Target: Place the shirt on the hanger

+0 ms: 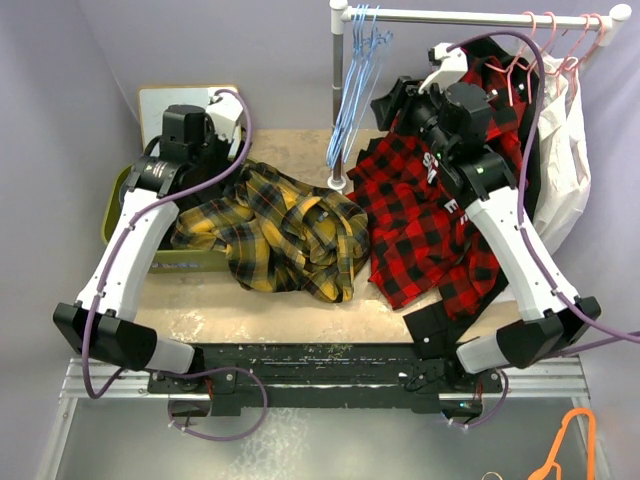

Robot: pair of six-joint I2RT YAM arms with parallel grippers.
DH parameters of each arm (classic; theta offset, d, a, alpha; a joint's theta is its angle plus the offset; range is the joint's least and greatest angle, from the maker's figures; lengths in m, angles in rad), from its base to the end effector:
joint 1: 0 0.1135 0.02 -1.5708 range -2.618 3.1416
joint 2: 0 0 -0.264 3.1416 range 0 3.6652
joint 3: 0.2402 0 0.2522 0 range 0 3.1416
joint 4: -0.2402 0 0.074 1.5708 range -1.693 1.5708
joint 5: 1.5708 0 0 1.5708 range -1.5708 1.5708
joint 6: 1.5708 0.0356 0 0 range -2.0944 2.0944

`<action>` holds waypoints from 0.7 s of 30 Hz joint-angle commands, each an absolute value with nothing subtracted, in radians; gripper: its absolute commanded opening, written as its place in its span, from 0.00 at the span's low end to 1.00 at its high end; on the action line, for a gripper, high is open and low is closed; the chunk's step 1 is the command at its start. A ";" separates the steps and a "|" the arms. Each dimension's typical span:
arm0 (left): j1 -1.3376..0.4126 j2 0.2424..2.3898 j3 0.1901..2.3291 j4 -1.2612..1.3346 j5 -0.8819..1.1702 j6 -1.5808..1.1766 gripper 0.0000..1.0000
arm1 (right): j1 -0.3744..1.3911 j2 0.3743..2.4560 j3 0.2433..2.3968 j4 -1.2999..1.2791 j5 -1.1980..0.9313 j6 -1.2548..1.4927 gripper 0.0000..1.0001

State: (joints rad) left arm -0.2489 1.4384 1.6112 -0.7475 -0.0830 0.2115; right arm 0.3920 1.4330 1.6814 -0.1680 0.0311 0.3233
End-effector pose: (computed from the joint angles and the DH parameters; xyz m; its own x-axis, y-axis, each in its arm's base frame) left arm 0.2993 -0.0730 0.4169 -0.4777 0.3373 -0.8112 0.2847 0.9330 0.2203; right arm 0.2921 0.1196 0.5022 -0.0418 0.3263 -0.9443 -0.3585 0.8773 0.3190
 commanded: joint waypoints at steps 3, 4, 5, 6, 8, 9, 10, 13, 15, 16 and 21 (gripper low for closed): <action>-0.244 1.399 1.571 -0.698 -0.104 0.241 0.90 | 0.392 1.478 1.798 -0.143 -0.015 0.362 0.60; -0.243 1.398 1.569 -0.697 -0.106 0.241 0.90 | 0.394 1.486 1.806 -0.141 -0.020 0.362 0.61; -0.244 1.396 1.566 -0.695 -0.106 0.241 0.90 | 0.394 1.492 1.811 -0.139 -0.023 0.364 0.61; -0.244 1.394 1.563 -0.695 -0.106 0.242 0.91 | 0.394 1.497 1.816 -0.136 -0.029 0.368 0.61; -0.244 1.394 1.559 -0.692 -0.105 0.242 0.90 | 0.394 1.513 1.826 -0.132 -0.042 0.375 0.61; -0.244 1.393 1.557 -0.691 -0.104 0.241 0.90 | 0.394 1.520 1.831 -0.131 -0.049 0.380 0.61; -0.244 1.393 1.555 -0.689 -0.105 0.241 0.91 | 0.395 1.527 1.836 -0.127 -0.056 0.386 0.61; -0.244 1.394 1.552 -0.687 -0.103 0.241 0.91 | 0.397 1.557 1.856 -0.124 -0.068 0.395 0.61; -0.243 1.393 1.552 -0.687 -0.101 0.240 0.91 | 0.400 1.578 1.873 -0.129 -0.069 0.399 0.61; -0.244 1.393 1.551 -0.687 -0.101 0.240 0.91 | 0.401 1.588 1.879 -0.127 -0.070 0.401 0.61; -0.241 1.386 1.547 -0.687 -0.101 0.241 0.91 | 0.414 1.629 1.918 -0.123 -0.071 0.407 0.61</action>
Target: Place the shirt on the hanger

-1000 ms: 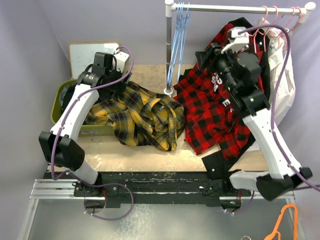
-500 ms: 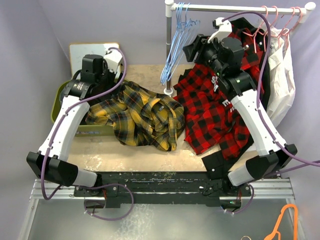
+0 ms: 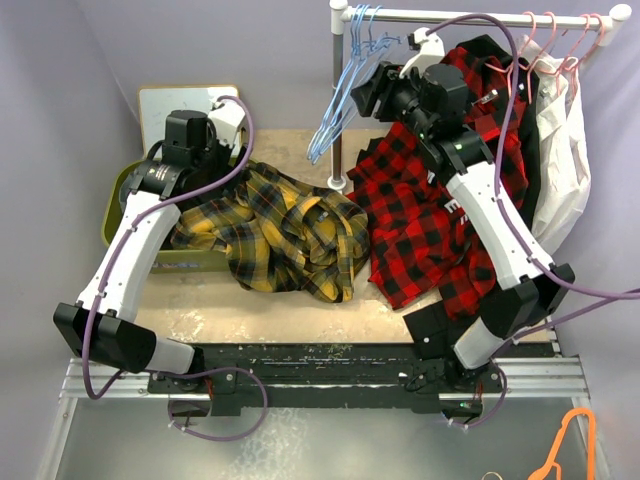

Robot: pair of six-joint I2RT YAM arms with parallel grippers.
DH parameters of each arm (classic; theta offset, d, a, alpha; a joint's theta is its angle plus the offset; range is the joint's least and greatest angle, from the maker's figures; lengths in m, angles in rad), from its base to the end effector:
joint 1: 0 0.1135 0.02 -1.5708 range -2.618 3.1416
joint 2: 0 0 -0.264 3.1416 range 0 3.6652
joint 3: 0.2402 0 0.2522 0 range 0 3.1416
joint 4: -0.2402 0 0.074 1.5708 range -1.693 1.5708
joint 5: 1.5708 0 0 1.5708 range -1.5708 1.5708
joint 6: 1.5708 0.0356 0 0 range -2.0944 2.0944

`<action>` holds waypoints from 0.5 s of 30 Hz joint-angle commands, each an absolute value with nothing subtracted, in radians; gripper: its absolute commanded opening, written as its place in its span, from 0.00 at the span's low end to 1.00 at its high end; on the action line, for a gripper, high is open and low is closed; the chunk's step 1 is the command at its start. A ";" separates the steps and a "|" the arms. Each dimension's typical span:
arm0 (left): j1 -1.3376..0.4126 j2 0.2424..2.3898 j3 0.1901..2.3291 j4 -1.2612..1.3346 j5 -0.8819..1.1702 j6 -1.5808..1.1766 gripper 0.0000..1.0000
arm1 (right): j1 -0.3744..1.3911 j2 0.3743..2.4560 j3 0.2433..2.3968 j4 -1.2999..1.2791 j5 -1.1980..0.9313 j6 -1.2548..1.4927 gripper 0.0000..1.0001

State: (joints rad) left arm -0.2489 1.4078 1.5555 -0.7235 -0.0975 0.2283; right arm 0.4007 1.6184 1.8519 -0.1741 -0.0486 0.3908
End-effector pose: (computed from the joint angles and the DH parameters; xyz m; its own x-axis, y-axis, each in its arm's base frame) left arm 0.2939 -0.0711 0.4098 -0.4764 0.3535 -0.8050 0.2812 0.9288 0.2415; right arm 0.3367 0.1445 0.4988 -0.1149 0.3646 -0.9241 -0.4223 0.8241 0.3776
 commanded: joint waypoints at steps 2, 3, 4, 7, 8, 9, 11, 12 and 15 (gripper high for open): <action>-0.241 1.384 1.544 -0.686 -0.103 0.241 0.91 | 0.419 1.644 1.931 -0.126 -0.072 0.407 0.61; -0.241 1.383 1.543 -0.686 -0.103 0.241 0.91 | 0.420 1.649 1.934 -0.128 -0.070 0.407 0.61; -0.240 1.382 1.542 -0.684 -0.104 0.243 0.91 | 0.422 1.652 1.934 -0.127 -0.068 0.407 0.61; -0.239 1.380 1.536 -0.682 -0.104 0.244 0.91 | 0.423 1.656 1.931 -0.126 -0.063 0.407 0.60; -0.239 1.380 1.536 -0.681 -0.104 0.245 0.91 | 0.423 1.658 1.930 -0.126 -0.062 0.405 0.60; -0.239 1.379 1.535 -0.680 -0.104 0.245 0.91 | 0.423 1.660 1.930 -0.128 -0.060 0.405 0.60; -0.238 1.379 1.533 -0.679 -0.104 0.245 0.91 | 0.425 1.661 1.932 -0.131 -0.056 0.405 0.60; -0.237 1.379 1.533 -0.681 -0.103 0.246 0.91 | 0.426 1.661 1.931 -0.129 -0.057 0.405 0.61; -0.237 1.379 1.532 -0.678 -0.103 0.246 0.91 | 0.433 1.658 1.936 -0.126 -0.056 0.403 0.62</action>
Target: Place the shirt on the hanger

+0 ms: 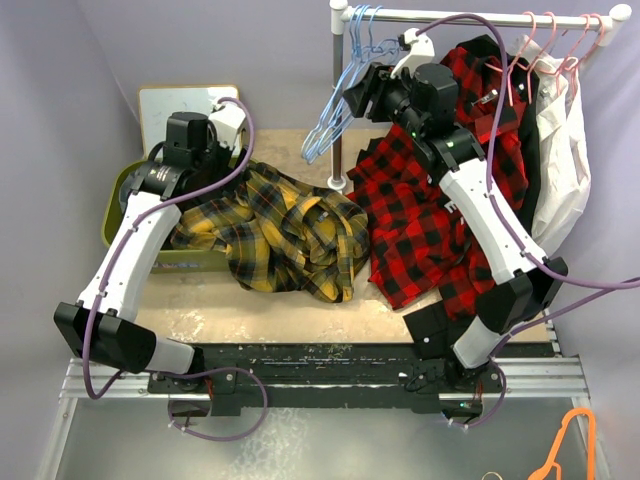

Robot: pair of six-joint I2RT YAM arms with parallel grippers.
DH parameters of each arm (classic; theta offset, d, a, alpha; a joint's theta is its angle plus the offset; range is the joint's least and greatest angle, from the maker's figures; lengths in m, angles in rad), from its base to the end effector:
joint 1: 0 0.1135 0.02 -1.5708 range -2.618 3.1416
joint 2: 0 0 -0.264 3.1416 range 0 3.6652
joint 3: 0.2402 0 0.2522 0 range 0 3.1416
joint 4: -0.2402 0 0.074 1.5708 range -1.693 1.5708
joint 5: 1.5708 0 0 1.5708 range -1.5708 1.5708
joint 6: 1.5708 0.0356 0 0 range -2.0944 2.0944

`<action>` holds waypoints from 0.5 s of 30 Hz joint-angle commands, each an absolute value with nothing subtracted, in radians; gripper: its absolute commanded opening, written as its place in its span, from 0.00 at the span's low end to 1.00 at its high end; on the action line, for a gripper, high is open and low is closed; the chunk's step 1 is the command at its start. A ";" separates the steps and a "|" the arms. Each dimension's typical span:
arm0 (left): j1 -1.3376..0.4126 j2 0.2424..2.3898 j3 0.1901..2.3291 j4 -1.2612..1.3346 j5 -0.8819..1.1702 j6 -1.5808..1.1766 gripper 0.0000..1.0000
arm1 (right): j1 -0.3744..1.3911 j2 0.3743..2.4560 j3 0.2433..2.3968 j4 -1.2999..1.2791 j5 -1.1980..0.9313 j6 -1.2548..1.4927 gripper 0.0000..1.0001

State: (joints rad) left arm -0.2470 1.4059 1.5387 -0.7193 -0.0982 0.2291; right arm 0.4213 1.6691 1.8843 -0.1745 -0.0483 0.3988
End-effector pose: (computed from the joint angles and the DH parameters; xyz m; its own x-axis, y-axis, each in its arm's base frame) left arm 0.2943 -0.0706 0.4053 -0.4853 0.3555 -0.7988 0.2817 0.9285 0.2420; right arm 0.3478 0.1577 0.4916 -0.1415 0.3616 -0.9215 -0.4314 0.8153 0.3862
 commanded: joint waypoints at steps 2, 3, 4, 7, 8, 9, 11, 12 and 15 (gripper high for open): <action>-0.237 1.379 1.532 -0.679 -0.103 0.247 0.91 | 0.435 1.661 1.943 -0.130 -0.051 0.402 0.59; -0.237 1.379 1.533 -0.678 -0.103 0.248 0.91 | 0.436 1.664 1.943 -0.132 -0.048 0.402 0.58; -0.238 1.379 1.533 -0.678 -0.103 0.247 0.91 | 0.436 1.667 1.945 -0.134 -0.044 0.402 0.56; -0.236 1.378 1.532 -0.678 -0.103 0.247 0.91 | 0.436 1.681 1.953 -0.146 -0.036 0.402 0.54; -0.235 1.378 1.532 -0.679 -0.103 0.247 0.91 | 0.437 1.685 1.956 -0.148 -0.034 0.403 0.55; -0.236 1.377 1.532 -0.679 -0.103 0.249 0.91 | 0.437 1.688 1.960 -0.150 -0.035 0.403 0.55; -0.236 1.376 1.532 -0.678 -0.104 0.249 0.91 | 0.441 1.694 1.969 -0.154 -0.028 0.403 0.55; -0.235 1.376 1.532 -0.679 -0.104 0.249 0.91 | 0.444 1.696 1.976 -0.160 -0.021 0.401 0.55; -0.235 1.374 1.532 -0.678 -0.106 0.251 0.91 | 0.448 1.705 1.994 -0.181 0.000 0.397 0.51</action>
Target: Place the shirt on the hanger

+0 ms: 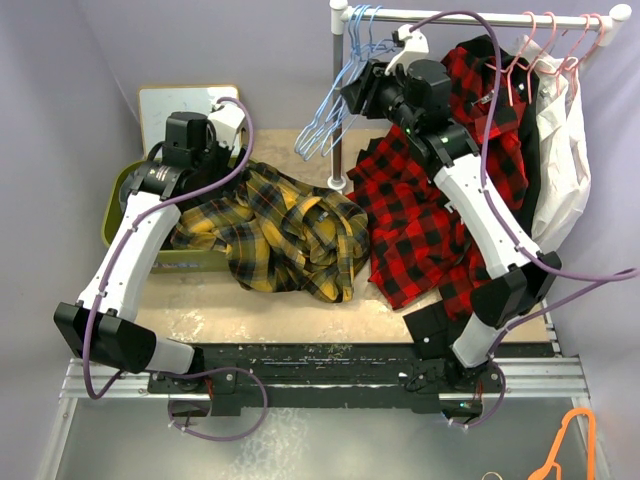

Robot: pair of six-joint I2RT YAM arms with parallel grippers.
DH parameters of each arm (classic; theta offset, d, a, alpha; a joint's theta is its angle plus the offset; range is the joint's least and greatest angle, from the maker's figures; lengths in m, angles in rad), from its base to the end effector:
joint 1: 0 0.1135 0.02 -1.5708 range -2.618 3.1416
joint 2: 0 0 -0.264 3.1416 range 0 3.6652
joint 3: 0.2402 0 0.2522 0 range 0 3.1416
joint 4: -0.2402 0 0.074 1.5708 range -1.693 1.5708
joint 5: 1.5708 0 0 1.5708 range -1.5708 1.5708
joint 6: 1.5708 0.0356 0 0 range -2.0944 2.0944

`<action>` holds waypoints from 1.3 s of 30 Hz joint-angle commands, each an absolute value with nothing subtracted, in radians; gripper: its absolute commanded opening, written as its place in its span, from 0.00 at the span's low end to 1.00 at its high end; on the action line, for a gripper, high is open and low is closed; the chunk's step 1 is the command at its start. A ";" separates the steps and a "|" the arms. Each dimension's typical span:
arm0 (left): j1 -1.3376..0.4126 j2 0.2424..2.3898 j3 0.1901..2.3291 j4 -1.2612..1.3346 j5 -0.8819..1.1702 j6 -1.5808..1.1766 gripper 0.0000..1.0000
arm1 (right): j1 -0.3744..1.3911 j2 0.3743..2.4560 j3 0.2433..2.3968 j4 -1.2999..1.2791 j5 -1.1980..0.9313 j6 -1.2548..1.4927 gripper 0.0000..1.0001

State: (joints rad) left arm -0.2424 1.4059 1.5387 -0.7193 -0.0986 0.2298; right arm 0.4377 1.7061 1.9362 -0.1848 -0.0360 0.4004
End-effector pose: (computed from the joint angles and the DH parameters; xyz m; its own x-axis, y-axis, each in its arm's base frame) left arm 0.2947 -0.0692 0.4053 -0.4869 0.3539 -0.7986 0.2775 0.9296 0.2428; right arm 0.3526 0.1664 0.4943 -0.1400 0.3646 -0.9206 -0.4360 0.8120 0.3879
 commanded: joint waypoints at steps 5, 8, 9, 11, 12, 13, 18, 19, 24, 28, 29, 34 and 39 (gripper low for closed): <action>-0.233 1.372 1.529 -0.677 -0.106 0.252 0.91 | 0.448 1.690 1.971 -0.192 0.040 0.394 0.45; -0.233 1.370 1.527 -0.676 -0.106 0.252 0.91 | 0.448 1.665 1.946 -0.192 0.063 0.389 0.45; -0.233 1.369 1.526 -0.676 -0.106 0.252 0.91 | 0.448 1.658 1.939 -0.192 0.070 0.386 0.44; -0.233 1.368 1.526 -0.676 -0.106 0.253 0.91 | 0.448 1.642 1.926 -0.214 0.086 0.382 0.44; -0.233 1.368 1.527 -0.676 -0.106 0.252 0.91 | 0.448 1.638 1.922 -0.222 0.095 0.375 0.44; -0.233 1.369 1.526 -0.676 -0.105 0.253 0.91 | 0.448 1.636 1.921 -0.231 0.103 0.368 0.44; -0.233 1.367 1.526 -0.677 -0.105 0.253 0.91 | 0.448 1.631 1.915 -0.269 0.146 0.354 0.43; -0.232 1.367 1.527 -0.677 -0.104 0.253 0.91 | 0.448 1.628 1.912 -0.273 0.156 0.349 0.43; -0.232 1.362 1.529 -0.678 -0.106 0.254 0.91 | 0.448 1.611 1.894 -0.280 0.198 0.324 0.42; -0.231 1.359 1.528 -0.681 -0.106 0.254 0.92 | 0.448 1.615 1.903 -0.310 0.236 0.295 0.42; -0.231 1.358 1.529 -0.682 -0.106 0.253 0.92 | 0.448 1.615 1.905 -0.318 0.245 0.289 0.42; -0.230 1.355 1.528 -0.685 -0.106 0.254 0.92 | 0.448 1.614 1.908 -0.364 0.275 0.272 0.46; -0.228 1.354 1.534 -0.691 -0.095 0.249 0.92 | 0.448 1.598 1.880 -0.399 0.277 0.262 0.47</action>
State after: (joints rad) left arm -0.2390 1.3907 1.5253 -0.7197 -0.1009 0.2462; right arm 0.4450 1.6482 1.8946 -0.3756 0.2462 0.2905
